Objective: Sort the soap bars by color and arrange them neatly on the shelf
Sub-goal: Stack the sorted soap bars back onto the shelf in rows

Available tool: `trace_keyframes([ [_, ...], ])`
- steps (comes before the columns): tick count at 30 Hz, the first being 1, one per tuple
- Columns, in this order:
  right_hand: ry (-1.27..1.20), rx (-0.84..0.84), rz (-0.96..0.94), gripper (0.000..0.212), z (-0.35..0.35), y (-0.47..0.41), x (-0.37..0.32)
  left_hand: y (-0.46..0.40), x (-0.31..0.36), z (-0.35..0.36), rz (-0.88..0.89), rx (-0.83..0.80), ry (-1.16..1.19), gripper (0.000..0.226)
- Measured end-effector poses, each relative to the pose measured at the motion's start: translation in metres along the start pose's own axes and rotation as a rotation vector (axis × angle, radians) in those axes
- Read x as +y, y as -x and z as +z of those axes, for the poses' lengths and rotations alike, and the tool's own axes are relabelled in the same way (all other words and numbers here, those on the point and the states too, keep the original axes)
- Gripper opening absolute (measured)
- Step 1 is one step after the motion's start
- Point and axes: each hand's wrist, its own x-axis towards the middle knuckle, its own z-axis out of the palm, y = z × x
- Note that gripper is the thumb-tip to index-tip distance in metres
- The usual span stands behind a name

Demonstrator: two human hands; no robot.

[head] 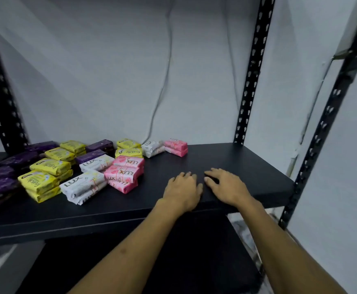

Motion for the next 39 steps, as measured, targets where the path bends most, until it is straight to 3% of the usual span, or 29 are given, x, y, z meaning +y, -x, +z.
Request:
trace_keyframes([
  [4,0.052,0.106,0.004,0.047,0.0,0.069,0.008,0.041,0.008,0.016,0.005,0.072,0.016,0.059],
  [8,-0.149,0.165,-0.013,0.048,0.004,0.127,0.027,0.087,0.022,0.035,0.071,0.221,-0.012,0.067],
  [11,-0.272,0.185,0.092,0.046,0.013,0.172,0.041,0.117,0.037,0.061,0.156,0.339,0.127,0.068],
  [14,-0.353,0.155,0.218,0.043,0.042,0.236,0.071,0.139,0.057,0.096,0.188,0.175,0.173,0.071],
  [18,-0.429,0.073,0.572,0.034,0.091,0.315,0.125,0.159,0.078,0.154,0.174,-0.157,0.182,0.072],
  [21,-0.419,-0.018,0.737,0.034,0.13,0.364,0.161,0.177,0.091,0.2,0.076,-0.385,0.257,0.065],
  [25,-0.448,-0.087,0.893,0.036,0.165,0.396,0.199,0.196,0.112,0.255,-0.038,-0.527,0.418,0.032],
  [27,-0.474,-0.105,0.934,0.039,0.178,0.395,0.217,0.201,0.121,0.288,-0.097,-0.584,0.457,0.03],
  [39,-0.496,-0.1,1.015,0.041,0.273,0.306,0.291,0.171,0.168,0.438,-0.867,-0.515,0.9,0.037],
])
